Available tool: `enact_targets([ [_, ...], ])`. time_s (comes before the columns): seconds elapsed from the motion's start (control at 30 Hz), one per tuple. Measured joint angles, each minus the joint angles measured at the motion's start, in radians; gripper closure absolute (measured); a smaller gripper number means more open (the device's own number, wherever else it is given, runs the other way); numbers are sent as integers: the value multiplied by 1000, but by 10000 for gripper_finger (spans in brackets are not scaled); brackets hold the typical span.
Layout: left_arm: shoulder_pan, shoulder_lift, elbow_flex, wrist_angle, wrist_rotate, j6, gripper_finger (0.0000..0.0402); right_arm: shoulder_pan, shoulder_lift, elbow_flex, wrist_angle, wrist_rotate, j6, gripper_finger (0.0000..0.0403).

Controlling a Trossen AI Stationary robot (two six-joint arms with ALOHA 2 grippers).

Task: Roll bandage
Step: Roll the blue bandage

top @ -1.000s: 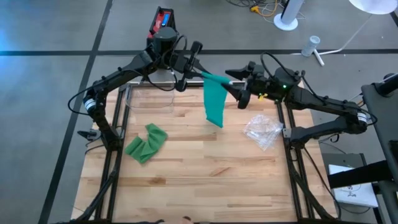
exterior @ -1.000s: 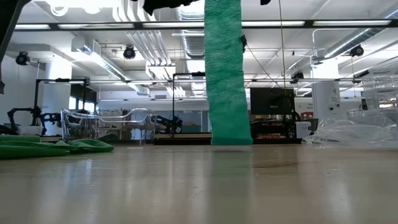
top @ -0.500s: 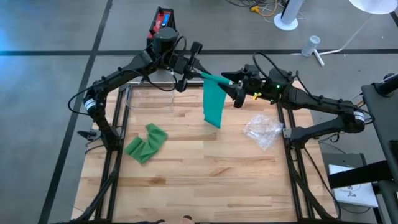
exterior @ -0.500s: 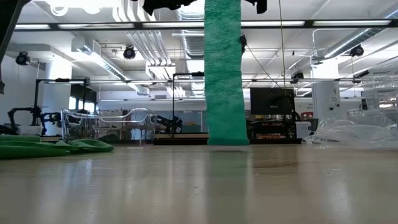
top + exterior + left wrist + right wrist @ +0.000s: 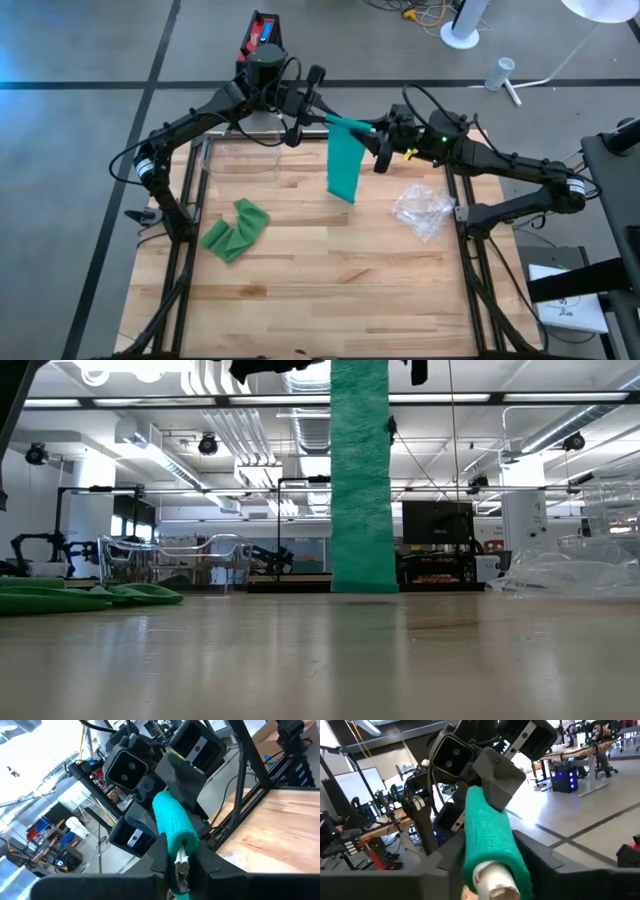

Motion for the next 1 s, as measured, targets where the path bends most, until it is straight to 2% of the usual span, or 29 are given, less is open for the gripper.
enact_targets([
  [0.17, -3, 0, 0, 0, 0, -91, 352, -2, 0, 0, -2, 0, -30, 353],
  [0.27, -4, 0, 0, 1, -11, -203, 330, -2, -1, 0, -2, 1, -70, 382],
  [0.4, -4, 0, 0, 1, -49, -347, 283, -2, -7, 0, -9, -4, -109, 385],
  [0.5, -4, 0, 0, -23, -49, -369, 239, -2, -13, 0, -26, -24, -124, 384],
  [0.73, -4, -6, 0, -41, 7, -506, 140, -2, -35, 0, -90, -29, -211, 382],
  [1.0, -7, -9, 0, -42, 9, -556, 68, -2, -43, 3, -117, -30, -302, 380],
])
